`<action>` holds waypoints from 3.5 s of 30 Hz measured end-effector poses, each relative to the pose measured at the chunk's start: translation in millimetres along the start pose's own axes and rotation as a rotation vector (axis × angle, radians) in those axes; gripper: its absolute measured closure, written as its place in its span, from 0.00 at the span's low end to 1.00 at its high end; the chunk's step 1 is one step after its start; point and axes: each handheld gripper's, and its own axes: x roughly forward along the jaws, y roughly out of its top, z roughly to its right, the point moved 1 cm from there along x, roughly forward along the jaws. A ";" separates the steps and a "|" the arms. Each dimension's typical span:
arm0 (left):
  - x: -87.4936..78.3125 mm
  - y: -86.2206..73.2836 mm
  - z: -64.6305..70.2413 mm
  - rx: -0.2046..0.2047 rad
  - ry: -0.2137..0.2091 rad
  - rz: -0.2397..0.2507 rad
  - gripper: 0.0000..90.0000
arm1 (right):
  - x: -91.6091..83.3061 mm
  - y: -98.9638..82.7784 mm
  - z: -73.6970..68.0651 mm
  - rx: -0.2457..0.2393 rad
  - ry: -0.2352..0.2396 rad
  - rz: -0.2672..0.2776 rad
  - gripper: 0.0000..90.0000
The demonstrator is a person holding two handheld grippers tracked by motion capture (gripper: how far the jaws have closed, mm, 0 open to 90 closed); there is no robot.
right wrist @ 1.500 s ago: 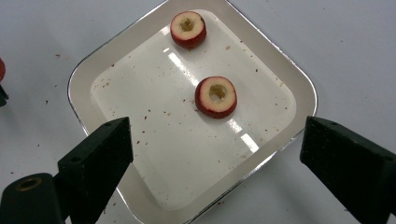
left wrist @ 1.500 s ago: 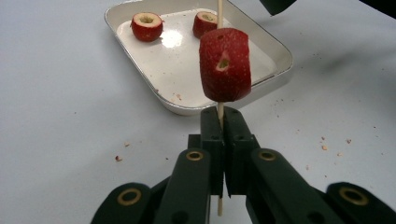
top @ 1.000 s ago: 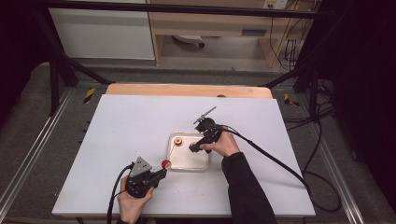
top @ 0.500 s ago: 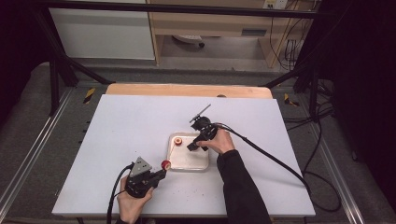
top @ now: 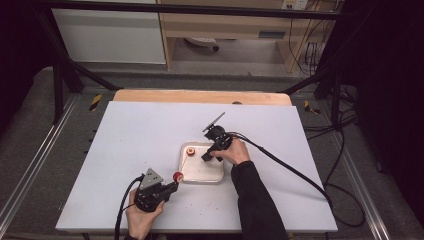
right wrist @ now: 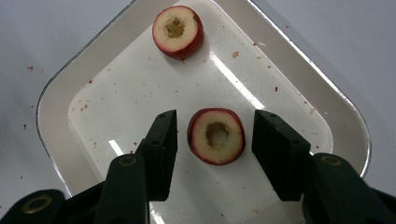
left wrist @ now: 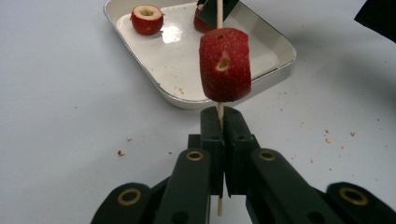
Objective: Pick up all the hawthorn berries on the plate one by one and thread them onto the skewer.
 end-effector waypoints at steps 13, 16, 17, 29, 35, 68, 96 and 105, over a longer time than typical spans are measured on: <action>-1.7 0.0 -0.9 -0.001 0.002 0.006 0.98 | 1.6 -0.6 -0.5 0.029 -0.009 -0.003 0.67; -2.1 0.6 -0.5 -0.003 0.004 0.010 0.98 | -1.8 -1.5 -2.5 0.036 -0.003 0.010 0.67; -2.2 1.0 0.0 -0.002 0.004 0.011 0.98 | -3.9 -1.7 -4.1 0.046 -0.002 0.018 0.67; 2.2 4.4 8.5 0.009 0.008 0.016 0.98 | -31.3 -17.2 -18.8 0.102 0.023 0.199 0.67; 6.7 7.5 15.6 0.012 0.003 0.021 0.98 | -43.1 -35.2 -21.5 0.155 0.053 0.354 0.67; 26.8 15.7 46.0 -0.003 0.012 0.039 0.98 | -52.5 -81.8 -34.2 0.368 0.162 0.850 0.67; 38.8 23.3 58.0 -0.116 -0.038 0.073 0.98 | -58.9 -81.4 -42.6 0.398 0.193 1.029 0.67; 39.3 24.1 56.9 -0.118 -0.037 0.071 0.98 | -57.7 -82.2 -44.1 0.393 0.203 1.026 0.67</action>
